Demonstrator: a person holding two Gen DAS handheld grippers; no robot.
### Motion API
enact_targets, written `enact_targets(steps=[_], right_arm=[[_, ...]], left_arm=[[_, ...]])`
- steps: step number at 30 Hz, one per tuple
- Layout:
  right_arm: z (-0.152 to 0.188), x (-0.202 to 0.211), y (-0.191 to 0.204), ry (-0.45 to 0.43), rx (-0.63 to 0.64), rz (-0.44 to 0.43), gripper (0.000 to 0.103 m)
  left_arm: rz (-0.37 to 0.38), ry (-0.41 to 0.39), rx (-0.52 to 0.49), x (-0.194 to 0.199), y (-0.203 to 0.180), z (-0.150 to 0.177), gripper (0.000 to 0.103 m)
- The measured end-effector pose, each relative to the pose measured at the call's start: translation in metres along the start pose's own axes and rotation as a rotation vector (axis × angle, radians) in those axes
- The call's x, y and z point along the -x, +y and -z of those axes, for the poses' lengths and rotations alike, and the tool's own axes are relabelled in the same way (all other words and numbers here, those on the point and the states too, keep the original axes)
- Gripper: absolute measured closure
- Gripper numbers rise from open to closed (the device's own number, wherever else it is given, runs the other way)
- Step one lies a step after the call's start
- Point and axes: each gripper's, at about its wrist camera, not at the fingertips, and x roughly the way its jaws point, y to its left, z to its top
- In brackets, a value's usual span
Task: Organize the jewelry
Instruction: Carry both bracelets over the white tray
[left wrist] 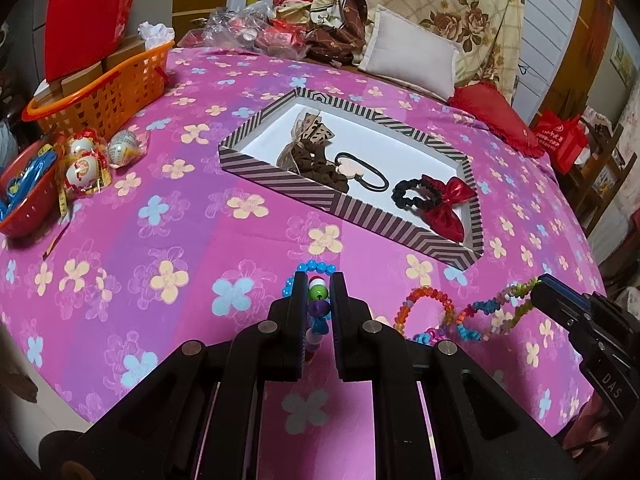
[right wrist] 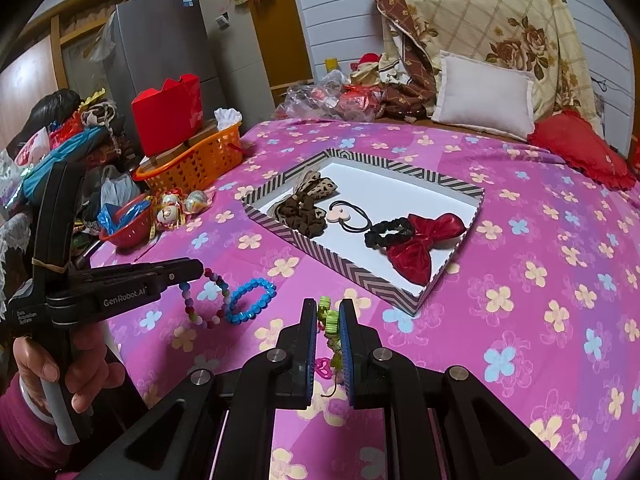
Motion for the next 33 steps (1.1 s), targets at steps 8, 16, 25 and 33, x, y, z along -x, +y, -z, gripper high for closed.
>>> enact_targets(steps=[8,16,25,33], right_arm=[[-0.014,-0.007,-0.005,-0.002,0.006,-0.002,0.093],[-0.046,-0.015,-0.01,-0.019,0.018,-0.004,0.093],[-0.088,-0.045,-0.021,-0.032,-0.004,-0.003,0.093],[-0.099,-0.094,-0.039,0.021,-0.069,-0.036,0.092]], left_arm=[[0.03,0.006,-0.005,-0.002,-0.006,-0.022,0.093],[0.043,0.019,-0.005,-0.014,-0.016,-0.053,0.094],[0.049,-0.004,-0.035,-0.029,-0.039,-0.099,0.093],[0.074,0.025,-0.025,-0.069,-0.051,-0.128,0.094]])
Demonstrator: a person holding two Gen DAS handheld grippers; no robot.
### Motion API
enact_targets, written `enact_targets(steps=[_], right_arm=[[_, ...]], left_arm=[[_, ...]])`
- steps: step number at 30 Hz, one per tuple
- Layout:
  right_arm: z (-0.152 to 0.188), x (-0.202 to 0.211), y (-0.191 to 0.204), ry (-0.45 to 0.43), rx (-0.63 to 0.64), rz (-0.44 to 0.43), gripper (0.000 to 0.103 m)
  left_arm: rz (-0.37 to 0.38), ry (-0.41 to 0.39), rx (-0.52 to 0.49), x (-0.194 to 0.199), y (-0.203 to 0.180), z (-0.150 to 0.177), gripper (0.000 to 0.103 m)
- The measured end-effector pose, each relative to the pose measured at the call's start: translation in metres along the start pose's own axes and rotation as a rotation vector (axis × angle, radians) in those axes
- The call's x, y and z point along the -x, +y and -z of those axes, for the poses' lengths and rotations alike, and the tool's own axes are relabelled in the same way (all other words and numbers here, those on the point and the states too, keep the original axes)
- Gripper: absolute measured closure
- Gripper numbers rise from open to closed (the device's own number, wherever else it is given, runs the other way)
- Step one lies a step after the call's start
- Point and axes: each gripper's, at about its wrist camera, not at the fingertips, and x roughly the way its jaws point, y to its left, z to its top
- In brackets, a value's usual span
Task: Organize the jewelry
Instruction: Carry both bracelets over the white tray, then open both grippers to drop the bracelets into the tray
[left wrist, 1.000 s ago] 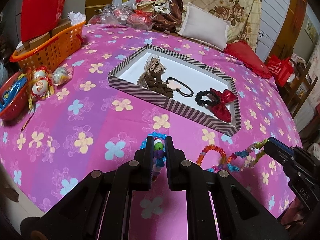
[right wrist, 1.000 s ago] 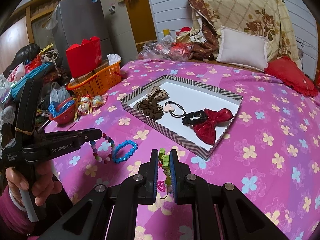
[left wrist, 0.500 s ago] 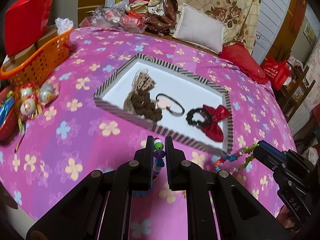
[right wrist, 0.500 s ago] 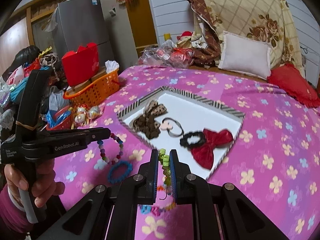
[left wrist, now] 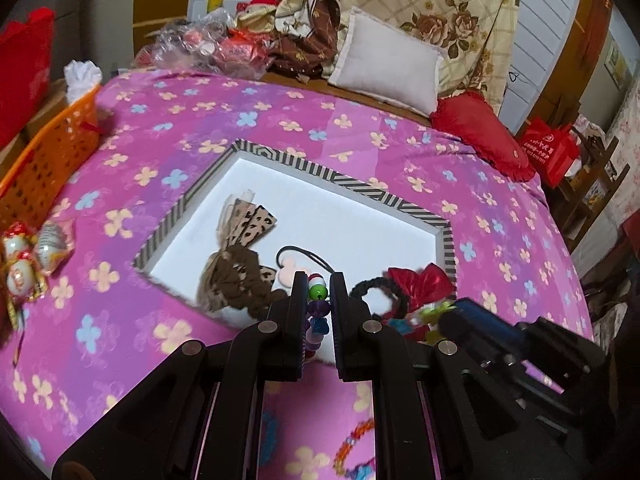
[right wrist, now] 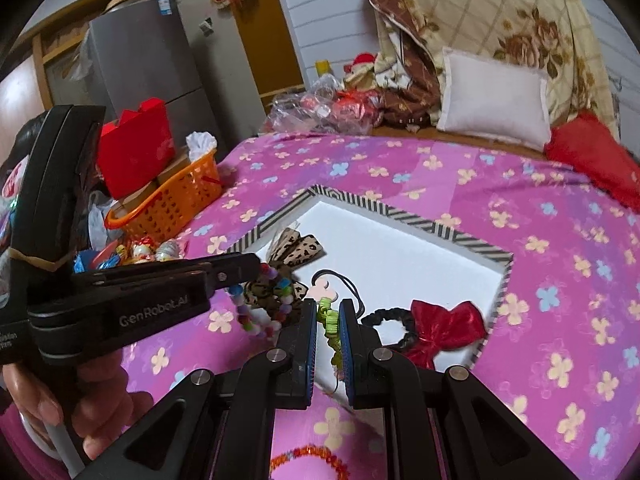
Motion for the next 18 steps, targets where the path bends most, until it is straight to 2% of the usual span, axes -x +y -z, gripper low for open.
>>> enact_targets(steps=[7,14,18], right_arm=[[0.007,-0.036,-0.019,0.068,-0.032,0.024,0.092],[0.016,-0.059,-0.04,0.12,-0.057,0.064,0.092],[0.019,-0.068,-0.042,0.135,-0.032,0.126,0.092]], left_arm=[[-0.039,0.077,0.021,-0.049,0.012,0.002,0.094],[-0.079,0.125,0.045,-0.078,0.03,0.014,0.094],[-0.094,0.137,0.05,-0.088,0.036,0.018,0.093]])
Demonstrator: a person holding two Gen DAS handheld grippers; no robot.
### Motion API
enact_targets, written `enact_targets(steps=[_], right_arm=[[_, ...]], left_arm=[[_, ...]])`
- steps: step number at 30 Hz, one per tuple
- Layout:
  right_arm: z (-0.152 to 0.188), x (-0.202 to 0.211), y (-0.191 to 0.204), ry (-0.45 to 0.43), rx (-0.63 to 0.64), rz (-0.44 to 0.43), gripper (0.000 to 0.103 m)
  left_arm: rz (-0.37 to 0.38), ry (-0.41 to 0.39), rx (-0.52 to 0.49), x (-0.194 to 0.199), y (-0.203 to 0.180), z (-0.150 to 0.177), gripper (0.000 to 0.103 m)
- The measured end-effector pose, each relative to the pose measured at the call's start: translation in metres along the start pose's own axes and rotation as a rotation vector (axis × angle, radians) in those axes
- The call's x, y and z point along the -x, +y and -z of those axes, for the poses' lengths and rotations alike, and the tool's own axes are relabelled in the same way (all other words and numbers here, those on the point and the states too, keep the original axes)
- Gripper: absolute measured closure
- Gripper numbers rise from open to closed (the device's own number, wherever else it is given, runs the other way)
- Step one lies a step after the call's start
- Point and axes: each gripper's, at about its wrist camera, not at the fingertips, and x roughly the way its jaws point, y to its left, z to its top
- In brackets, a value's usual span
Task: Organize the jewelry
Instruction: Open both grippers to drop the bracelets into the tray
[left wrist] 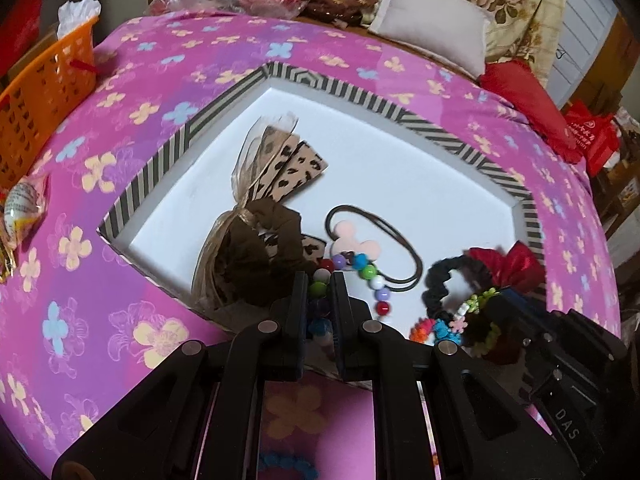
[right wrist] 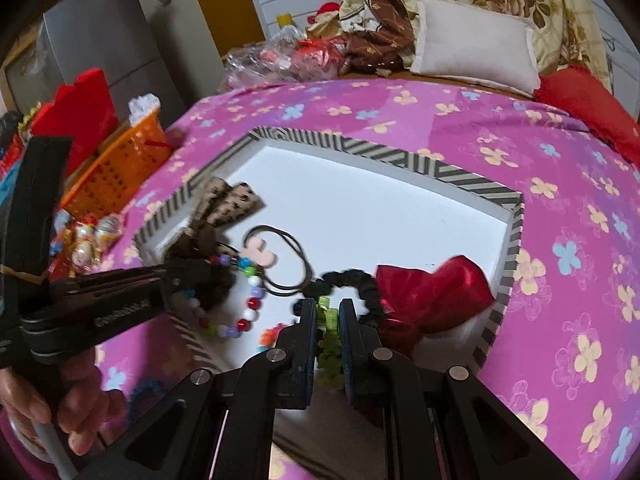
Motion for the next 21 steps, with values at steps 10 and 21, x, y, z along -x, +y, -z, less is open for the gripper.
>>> enact_targets(steps=[10,21], right_arm=[[0.009,0.006,-0.01,-0.013,-0.018,0.063,0.062],[0.023,0.029,-0.003,-0.034,-0.01,0.068,0.061]], left_arm=[[-0.043,-0.025,-0.004,-0.001,0.0,0.002,0.091],[-0.028,-0.07,-0.001,0.017,-0.002,0.007,0.053]])
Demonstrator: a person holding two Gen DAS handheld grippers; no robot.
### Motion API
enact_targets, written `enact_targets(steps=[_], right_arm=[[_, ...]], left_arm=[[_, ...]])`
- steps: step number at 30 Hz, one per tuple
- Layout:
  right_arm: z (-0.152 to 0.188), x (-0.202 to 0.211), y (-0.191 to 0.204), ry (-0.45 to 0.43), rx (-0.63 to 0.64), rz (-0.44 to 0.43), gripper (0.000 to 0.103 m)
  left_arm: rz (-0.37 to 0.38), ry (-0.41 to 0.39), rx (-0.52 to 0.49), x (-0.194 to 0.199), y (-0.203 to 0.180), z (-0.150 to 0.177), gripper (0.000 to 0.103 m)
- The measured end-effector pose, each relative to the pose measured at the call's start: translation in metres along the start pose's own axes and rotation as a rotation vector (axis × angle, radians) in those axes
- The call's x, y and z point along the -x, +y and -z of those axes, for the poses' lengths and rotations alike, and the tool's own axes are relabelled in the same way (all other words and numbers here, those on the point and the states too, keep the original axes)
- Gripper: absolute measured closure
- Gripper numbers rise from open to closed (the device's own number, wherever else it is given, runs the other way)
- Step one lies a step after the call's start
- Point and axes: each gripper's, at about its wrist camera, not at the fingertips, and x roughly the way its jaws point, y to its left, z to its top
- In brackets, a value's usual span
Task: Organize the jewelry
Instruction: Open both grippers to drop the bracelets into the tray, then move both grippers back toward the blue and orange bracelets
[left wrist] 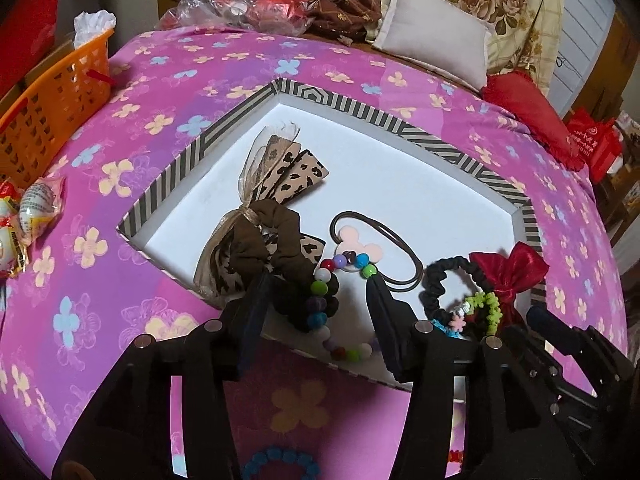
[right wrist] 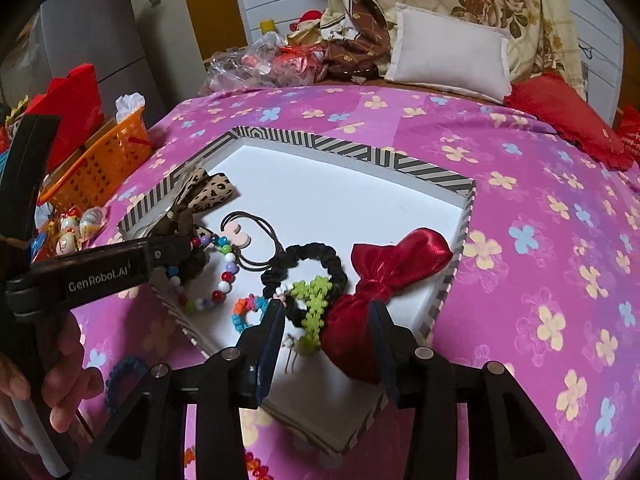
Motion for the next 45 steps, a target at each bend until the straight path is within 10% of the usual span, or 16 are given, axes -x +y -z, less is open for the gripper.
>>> enact_targets(steps=[11,15,45], right_arm=[[0.011,0.014,0.009,-0.004,0.006,0.024,0.058],[0.016,0.021,0.012,-0.017,0.006,0.032,0.043],[0.074,0.065,0.033,-0.001,0.019,0.016,0.038]], left_arm=[[-0.043,-0.063,-0.026,0.028,-0.006,0.012,0.048],[-0.057,-0.069,-0.031,0.036,-0.006,0.019,0.048],[-0.112,-0.111,-0.048,0.095,0.0,0.096,0.034]])
